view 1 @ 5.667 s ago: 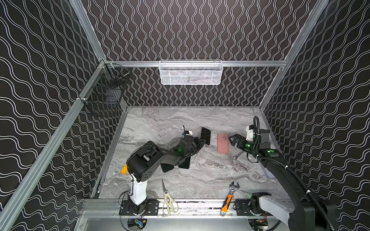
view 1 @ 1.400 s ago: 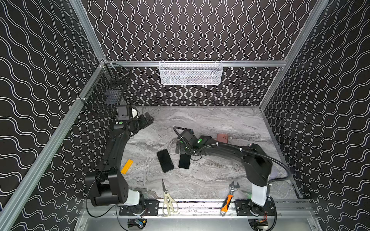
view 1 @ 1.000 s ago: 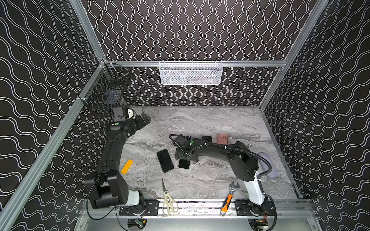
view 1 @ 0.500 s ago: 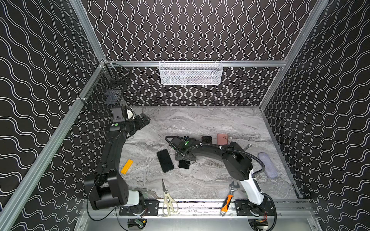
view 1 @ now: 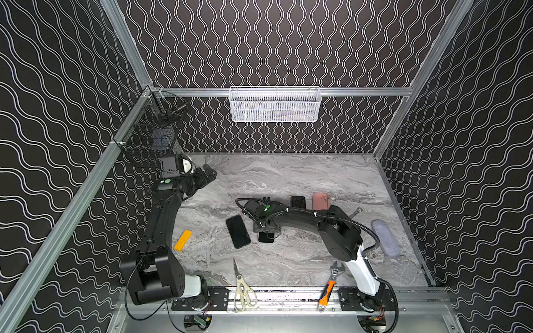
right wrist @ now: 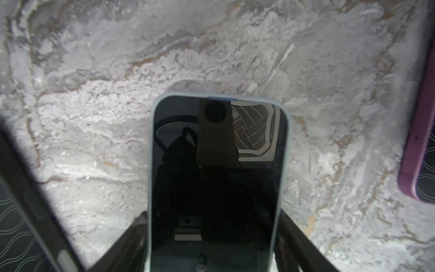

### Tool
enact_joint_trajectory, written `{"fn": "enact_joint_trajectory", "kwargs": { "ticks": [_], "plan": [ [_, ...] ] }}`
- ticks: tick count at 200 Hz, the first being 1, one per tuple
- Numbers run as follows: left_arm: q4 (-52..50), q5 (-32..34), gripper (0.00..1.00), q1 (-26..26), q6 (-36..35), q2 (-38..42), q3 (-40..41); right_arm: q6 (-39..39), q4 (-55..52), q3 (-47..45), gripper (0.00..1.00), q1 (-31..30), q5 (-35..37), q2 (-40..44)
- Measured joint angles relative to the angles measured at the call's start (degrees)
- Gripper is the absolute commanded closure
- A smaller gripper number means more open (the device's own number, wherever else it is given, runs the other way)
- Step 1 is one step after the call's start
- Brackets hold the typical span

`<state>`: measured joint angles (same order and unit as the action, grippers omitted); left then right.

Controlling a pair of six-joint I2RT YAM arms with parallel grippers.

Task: Take the phone out of the phone case
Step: Pick up the phone from the center of the table.

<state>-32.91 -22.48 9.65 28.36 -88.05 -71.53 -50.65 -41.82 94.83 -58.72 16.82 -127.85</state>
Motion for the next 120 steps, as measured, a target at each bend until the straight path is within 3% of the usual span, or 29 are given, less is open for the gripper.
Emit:
{"fn": "enact_joint_trajectory", "kwargs": {
  "ticks": [66, 120],
  "plan": [
    [0.4, -3.6, 0.01, -0.4, 0.1, 5.0, 8.4, 3.9, 4.1, -4.5, 0.47, 1.1, -2.3, 3.6],
    [3.6, -7.2, 0.01, -7.2, 1.9, 8.5, 18.2, 7.2, 6.4, -9.0, 0.48, 5.1, -3.3, 7.3]
  ]
}}
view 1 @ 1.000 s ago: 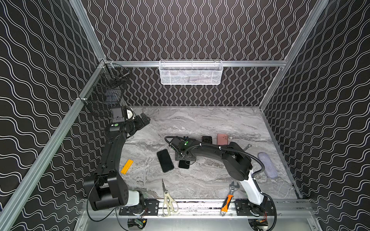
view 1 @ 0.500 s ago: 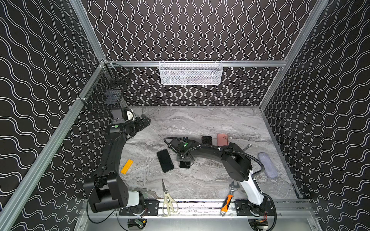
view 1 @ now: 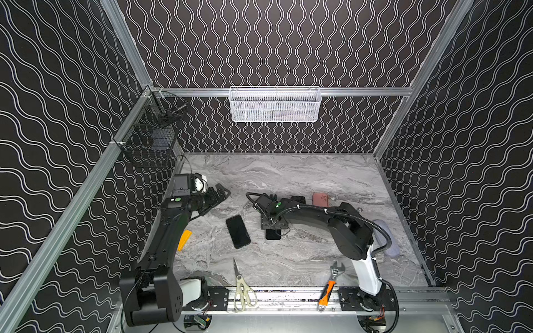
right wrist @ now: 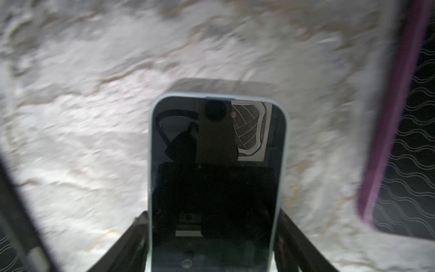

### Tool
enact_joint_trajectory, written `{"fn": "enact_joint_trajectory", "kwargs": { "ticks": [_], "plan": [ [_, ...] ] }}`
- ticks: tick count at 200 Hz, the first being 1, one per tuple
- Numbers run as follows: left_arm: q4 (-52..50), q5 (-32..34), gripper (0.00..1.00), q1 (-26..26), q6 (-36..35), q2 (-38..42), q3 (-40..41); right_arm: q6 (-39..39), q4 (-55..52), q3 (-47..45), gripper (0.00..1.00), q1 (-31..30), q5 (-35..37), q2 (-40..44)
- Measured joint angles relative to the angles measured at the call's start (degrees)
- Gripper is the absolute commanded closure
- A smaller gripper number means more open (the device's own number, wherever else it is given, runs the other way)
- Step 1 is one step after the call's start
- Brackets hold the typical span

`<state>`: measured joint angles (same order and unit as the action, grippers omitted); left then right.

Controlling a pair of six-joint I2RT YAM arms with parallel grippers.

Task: Take the phone out of the phone case
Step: Pick up the phone from the center of the table.

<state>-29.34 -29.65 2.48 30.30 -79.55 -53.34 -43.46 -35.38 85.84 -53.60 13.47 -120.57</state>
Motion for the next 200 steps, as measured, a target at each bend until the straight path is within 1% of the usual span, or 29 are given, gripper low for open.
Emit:
{"fn": "enact_joint_trajectory", "kwargs": {
  "ticks": [20, 46, 88, 130, 157, 200],
  "plan": [
    [3.4, -1.9, 0.01, -2.9, 1.6, -0.4, 3.6, 1.0, 0.9, -2.2, 0.48, 1.2, -0.8, 1.7],
    [9.0, -4.9, 0.01, -7.5, 4.9, -3.5, 6.9, 2.1, 2.1, -5.7, 0.48, 2.7, -3.1, 4.5],
    [17.0, -6.6, 0.03, -14.9, 8.5, -7.9, 7.2, 4.7, 4.4, -10.4, 0.49, 4.3, -5.3, 10.0],
    [22.5, -6.5, 0.08, -21.1, 10.6, -14.1, 6.2, 7.2, 7.8, -12.4, 0.49, 4.9, -7.1, 14.4],
    [25.4, -6.0, 0.13, -23.9, 12.7, -17.2, 5.5, 8.5, 9.3, -13.3, 0.49, 5.0, -8.4, 15.5],
    [29.1, -5.4, 0.19, -26.2, 14.7, -20.8, 3.8, 9.6, 10.0, -15.0, 0.49, 5.0, -10.7, 18.0]
  ]
}}
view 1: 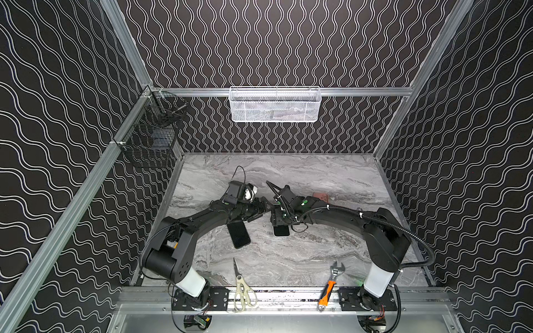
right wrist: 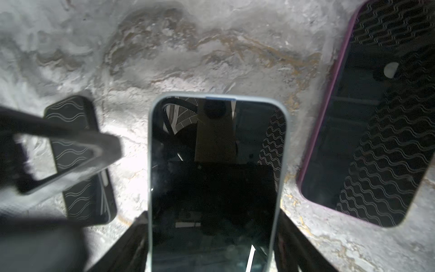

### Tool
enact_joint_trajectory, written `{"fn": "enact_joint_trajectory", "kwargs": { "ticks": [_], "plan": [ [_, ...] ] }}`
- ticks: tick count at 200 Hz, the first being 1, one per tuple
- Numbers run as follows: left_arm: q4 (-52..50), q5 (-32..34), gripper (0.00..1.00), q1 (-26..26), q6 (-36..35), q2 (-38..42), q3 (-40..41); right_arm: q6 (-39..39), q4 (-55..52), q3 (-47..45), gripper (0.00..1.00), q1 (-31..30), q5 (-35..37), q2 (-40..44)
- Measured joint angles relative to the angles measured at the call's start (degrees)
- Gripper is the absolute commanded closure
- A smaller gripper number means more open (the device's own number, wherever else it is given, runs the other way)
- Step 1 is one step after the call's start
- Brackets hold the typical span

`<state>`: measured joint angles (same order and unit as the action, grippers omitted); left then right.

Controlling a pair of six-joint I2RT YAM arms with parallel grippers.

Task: Take the phone out of the phone case
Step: Pick up the phone from the center of the table, then pass the phone.

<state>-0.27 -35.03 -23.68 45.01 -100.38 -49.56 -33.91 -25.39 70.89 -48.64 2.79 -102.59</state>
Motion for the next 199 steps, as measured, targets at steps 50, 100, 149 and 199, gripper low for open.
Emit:
{"fn": "enact_joint_trajectory", "kwargs": {
  "ticks": [50, 100, 149, 199],
  "plan": [
    [3.2, 0.4, 0.32, -1.5, 1.6, -2.5, -1.1, 0.0, 0.5, -1.1, 0.49, 0.0, -1.4, 2.0],
    [5.2, 1.8, 0.46, -2.9, 3.1, -4.0, -0.9, 0.0, 0.8, -1.6, 0.49, 0.0, -2.0, 2.9],
    [6.9, 2.4, 0.59, -3.9, 4.5, -4.8, -0.5, 0.1, 0.3, -1.6, 0.49, 0.0, -2.4, 3.2],
    [9.6, 1.6, 0.84, -4.7, 6.7, -4.9, 0.3, -0.8, 0.0, -2.0, 0.45, 0.0, -2.9, 3.4]
  ]
}}
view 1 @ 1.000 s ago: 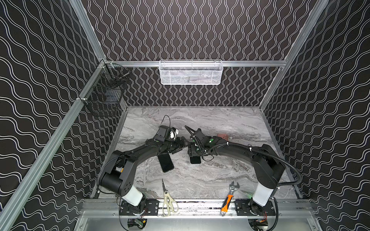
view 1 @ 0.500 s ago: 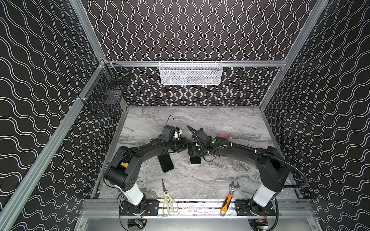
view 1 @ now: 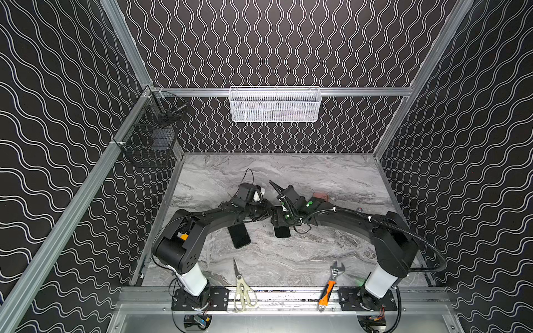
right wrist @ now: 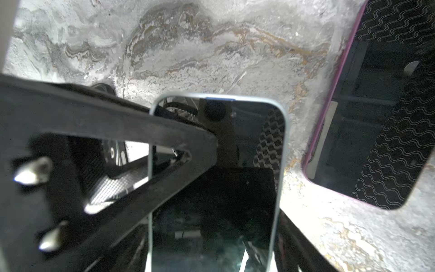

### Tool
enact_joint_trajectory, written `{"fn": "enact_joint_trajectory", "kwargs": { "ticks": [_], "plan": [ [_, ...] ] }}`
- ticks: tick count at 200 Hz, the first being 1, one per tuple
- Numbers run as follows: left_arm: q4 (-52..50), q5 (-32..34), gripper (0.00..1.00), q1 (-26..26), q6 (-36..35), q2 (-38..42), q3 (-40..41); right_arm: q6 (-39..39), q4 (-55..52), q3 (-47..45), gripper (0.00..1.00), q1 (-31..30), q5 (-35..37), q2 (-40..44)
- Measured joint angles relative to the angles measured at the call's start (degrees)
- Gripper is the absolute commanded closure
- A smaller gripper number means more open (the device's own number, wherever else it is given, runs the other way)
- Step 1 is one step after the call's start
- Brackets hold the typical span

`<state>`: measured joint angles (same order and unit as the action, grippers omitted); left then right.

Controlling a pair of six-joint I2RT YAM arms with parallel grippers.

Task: Take the phone out of the phone case
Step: Pass the phone.

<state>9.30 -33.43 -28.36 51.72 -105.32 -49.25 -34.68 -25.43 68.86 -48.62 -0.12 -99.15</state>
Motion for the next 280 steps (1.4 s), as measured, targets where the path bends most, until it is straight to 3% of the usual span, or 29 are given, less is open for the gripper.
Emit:
{"fn": "enact_joint_trajectory", "kwargs": {
  "ticks": [18, 37, 63, 130, 170, 198, 280],
  "plan": [
    [1.2, -0.4, 0.92, 0.0, -0.5, 0.3, 0.5, -0.5, 0.0, -0.1, 0.41, 0.3, -0.8, 0.2],
    [1.0, 0.9, 1.00, -0.2, 0.7, 0.5, 1.0, 0.6, 1.5, -0.1, 0.29, -0.1, -0.5, 1.0],
    [1.4, 1.4, 1.00, -0.2, 1.3, 1.4, 1.1, 1.0, 1.3, -0.2, 0.15, 0.2, -0.7, 2.0],
    [3.0, 1.0, 1.00, -0.2, 3.5, 2.1, 0.2, 2.2, 2.9, -2.6, 0.06, 1.6, -0.8, 6.9],
    [3.8, 0.2, 1.00, 1.4, 5.1, 2.7, -0.4, 4.5, 5.8, -6.8, 0.00, 3.1, -2.4, 16.3],
    [6.3, 0.7, 1.00, 2.4, 6.7, 5.1, -0.4, 5.6, 7.9, -9.9, 0.00, 7.5, -4.4, 22.4],
    [34.0, 11.2, 1.00, 3.3, 23.8, 8.3, 7.1, 1.1, 19.6, -26.0, 0.00, 21.0, -21.8, 38.5]
  ]
}}
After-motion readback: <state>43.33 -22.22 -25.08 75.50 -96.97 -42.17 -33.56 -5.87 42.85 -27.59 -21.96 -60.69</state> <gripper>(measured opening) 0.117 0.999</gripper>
